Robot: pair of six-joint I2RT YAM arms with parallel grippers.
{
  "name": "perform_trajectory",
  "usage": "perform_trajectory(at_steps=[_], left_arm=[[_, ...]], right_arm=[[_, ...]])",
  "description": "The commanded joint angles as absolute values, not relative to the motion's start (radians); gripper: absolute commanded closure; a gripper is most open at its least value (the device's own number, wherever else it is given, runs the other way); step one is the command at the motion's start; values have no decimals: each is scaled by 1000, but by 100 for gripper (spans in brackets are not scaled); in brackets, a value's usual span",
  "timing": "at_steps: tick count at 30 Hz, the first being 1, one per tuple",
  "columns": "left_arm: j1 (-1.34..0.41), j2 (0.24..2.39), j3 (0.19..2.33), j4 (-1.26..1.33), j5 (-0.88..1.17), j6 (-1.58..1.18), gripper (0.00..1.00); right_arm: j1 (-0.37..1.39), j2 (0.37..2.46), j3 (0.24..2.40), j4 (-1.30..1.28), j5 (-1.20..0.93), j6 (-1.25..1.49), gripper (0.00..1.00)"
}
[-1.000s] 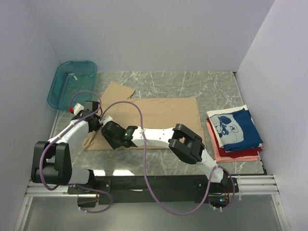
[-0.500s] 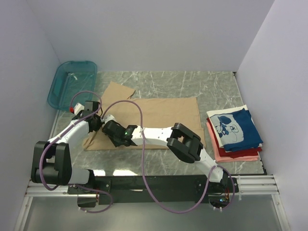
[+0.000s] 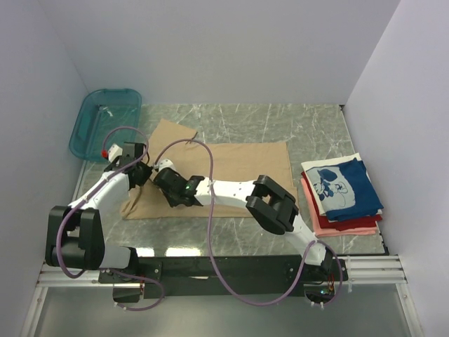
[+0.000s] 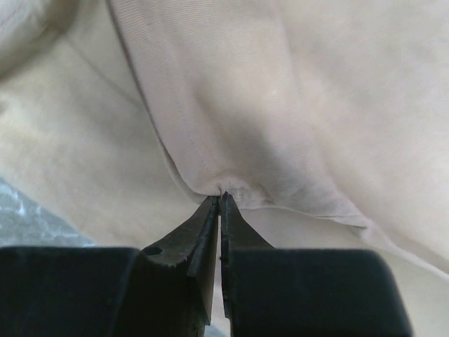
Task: Fold and stack the t-shirts
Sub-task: Fold the tshirt
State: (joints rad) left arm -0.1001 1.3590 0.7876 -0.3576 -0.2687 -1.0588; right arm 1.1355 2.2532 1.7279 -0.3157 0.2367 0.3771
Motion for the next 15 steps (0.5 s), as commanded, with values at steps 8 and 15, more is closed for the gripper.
perform_trajectory(at_steps=[8,15], left_arm=[[-120,1448,914,-350,-273,-1045,99],[-123,1516,977,-344,-275,-1040,95]], right_arm=[[1063,2140,1750,-327,227,390,92],[999,2126,1730,-324,212,396,93]])
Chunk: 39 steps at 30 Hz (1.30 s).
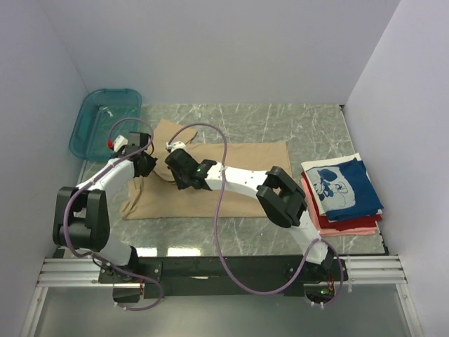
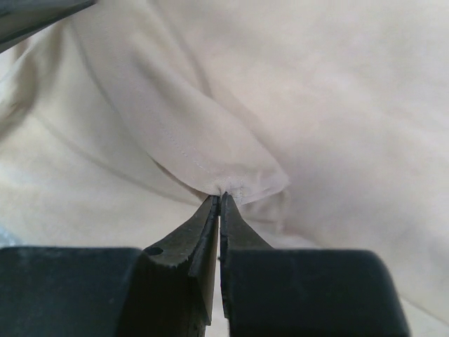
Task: Fold and stack the t-shirts
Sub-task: Fold the tshirt
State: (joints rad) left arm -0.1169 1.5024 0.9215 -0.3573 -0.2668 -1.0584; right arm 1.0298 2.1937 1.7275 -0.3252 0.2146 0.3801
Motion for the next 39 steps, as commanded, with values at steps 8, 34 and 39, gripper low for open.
perform_trajectory(at_steps=[8,34,39], left_arm=[[-126,1581,1022,-321,-259,-1035,85],[-100,1496,1037,-420,-336,-1063,50],[-87,1444,985,-526,-435,-1114,55]], right_arm=[[930,2131,1729,-330,195,400,93],[856,1838,1364,-247,112,491,46],[856,1743,1194,-186,84,537,46]])
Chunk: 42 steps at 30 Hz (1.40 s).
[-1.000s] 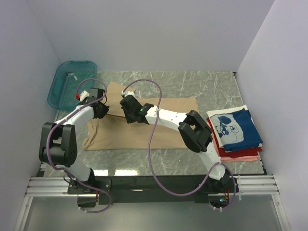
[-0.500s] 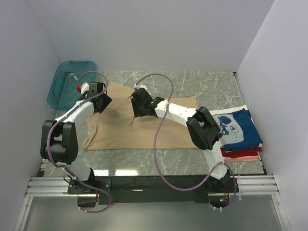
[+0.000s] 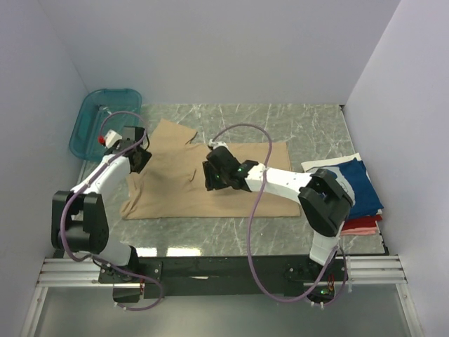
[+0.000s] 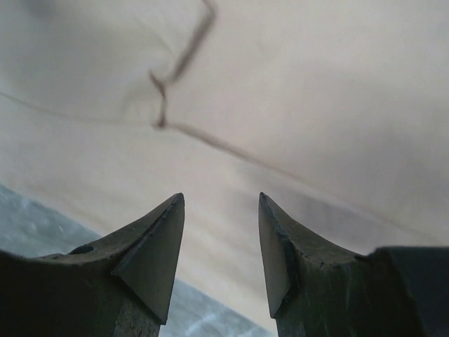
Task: Fold and stack the t-shirts
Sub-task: Fold the tshirt
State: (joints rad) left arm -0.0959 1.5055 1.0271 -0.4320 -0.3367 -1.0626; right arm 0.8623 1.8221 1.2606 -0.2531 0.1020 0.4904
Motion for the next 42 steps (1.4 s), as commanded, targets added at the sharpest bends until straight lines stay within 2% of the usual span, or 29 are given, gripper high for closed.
perform_trajectory(at_steps=[1,5,12,22,33,42], left_arm=[[-87,1412,967,-534,-451,-1126,59],[-83,1371,890,-574,-524,-1193,65],[-35,1440,861,-558,-522,-1180,70],[-15,1621,943,-520,-548,-1147,79],[-6,1735,1057,-561,-627,-1126,79],[-6,1730,1078,-537,-615,-1072,77]], right_arm=[[856,1712,1168,-173,65,544,47],[868,1652,1066,-115,29,592,47],[882,1598,950,-55,18,617,48],[873,1569,853,-17,17,640,48],[825,1546,775,-2,3,664,48],[807,1532,755,-6,3,663,48]])
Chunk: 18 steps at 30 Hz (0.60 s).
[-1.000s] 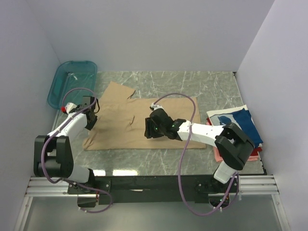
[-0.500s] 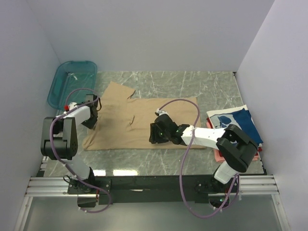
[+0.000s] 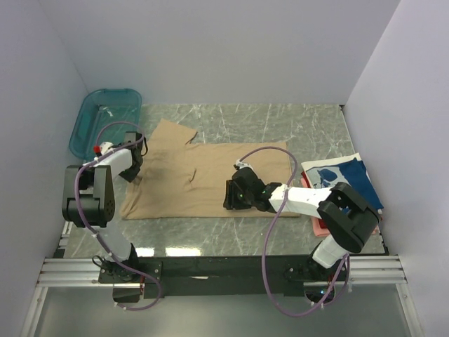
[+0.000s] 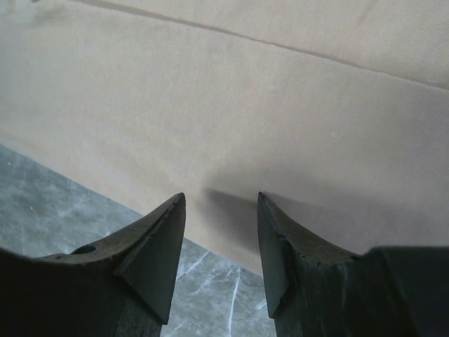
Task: Fold and stack the t-shirts
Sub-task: Fold the tshirt
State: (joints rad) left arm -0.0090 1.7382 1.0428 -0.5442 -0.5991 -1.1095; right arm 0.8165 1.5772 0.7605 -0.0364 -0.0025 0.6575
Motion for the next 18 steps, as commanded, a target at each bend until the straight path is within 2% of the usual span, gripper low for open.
perform_trajectory(at_steps=[1,5,11,15,18], left_arm=[[-6,1729,1077,-534,-603,-1060,78],[-15,1642,1029,-476,-508,-1000,77],[-96,1441,1012,-410,-341,-881,64],[-114,1471,1187,-408,-317,-809,52],[-115,1613,1358,-430,-336,-751,48]], right_arm=[[807,1532,758,-8,5,664,48],[802,1500,773,-32,3,660,48],[747,1437,837,-96,-32,637,47],[660,1446,932,-141,-41,606,47],[615,1465,995,-158,-55,588,47]])
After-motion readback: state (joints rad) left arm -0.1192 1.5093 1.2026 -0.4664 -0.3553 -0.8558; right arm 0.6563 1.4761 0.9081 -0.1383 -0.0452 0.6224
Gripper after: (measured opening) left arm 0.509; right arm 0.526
